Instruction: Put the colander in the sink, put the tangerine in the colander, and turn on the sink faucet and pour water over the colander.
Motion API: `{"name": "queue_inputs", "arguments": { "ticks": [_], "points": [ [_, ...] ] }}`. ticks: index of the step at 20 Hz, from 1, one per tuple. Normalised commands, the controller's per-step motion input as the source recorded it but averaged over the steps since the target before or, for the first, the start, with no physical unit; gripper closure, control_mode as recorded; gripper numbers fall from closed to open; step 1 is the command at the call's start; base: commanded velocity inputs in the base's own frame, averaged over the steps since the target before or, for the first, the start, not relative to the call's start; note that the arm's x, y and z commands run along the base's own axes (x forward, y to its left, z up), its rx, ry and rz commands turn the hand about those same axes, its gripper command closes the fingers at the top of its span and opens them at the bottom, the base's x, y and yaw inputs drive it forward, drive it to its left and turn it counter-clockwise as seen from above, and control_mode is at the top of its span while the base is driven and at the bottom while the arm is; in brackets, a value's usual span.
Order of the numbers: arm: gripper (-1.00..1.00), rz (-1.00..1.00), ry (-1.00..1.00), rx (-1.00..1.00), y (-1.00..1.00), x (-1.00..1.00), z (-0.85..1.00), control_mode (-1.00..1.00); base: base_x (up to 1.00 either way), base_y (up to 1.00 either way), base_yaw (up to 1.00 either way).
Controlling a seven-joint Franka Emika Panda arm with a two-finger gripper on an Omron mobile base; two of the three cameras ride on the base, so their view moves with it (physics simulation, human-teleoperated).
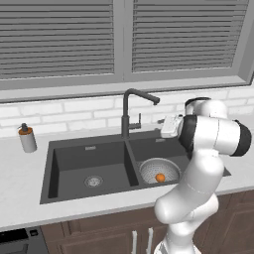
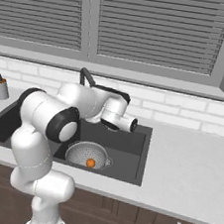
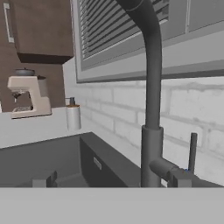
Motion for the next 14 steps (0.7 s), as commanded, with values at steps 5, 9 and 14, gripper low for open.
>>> {"name": "queue_inputs", "arguments": {
  "ticks": [5,9,14],
  "points": [
    [-1.00,0.00,0.00,0.00,0.04,0.11,-0.12,-1.00,0.00,0.00,0.00],
    [-1.00,0.00,0.00,0.00,0.00,0.08,-0.14,-1.00,0.00,0.00,0.00],
    [-1.00,0.00,0.00,0.00,0.00,0.09,-0.11,-1.00,0.00,0.00,0.00]
  ]
}}
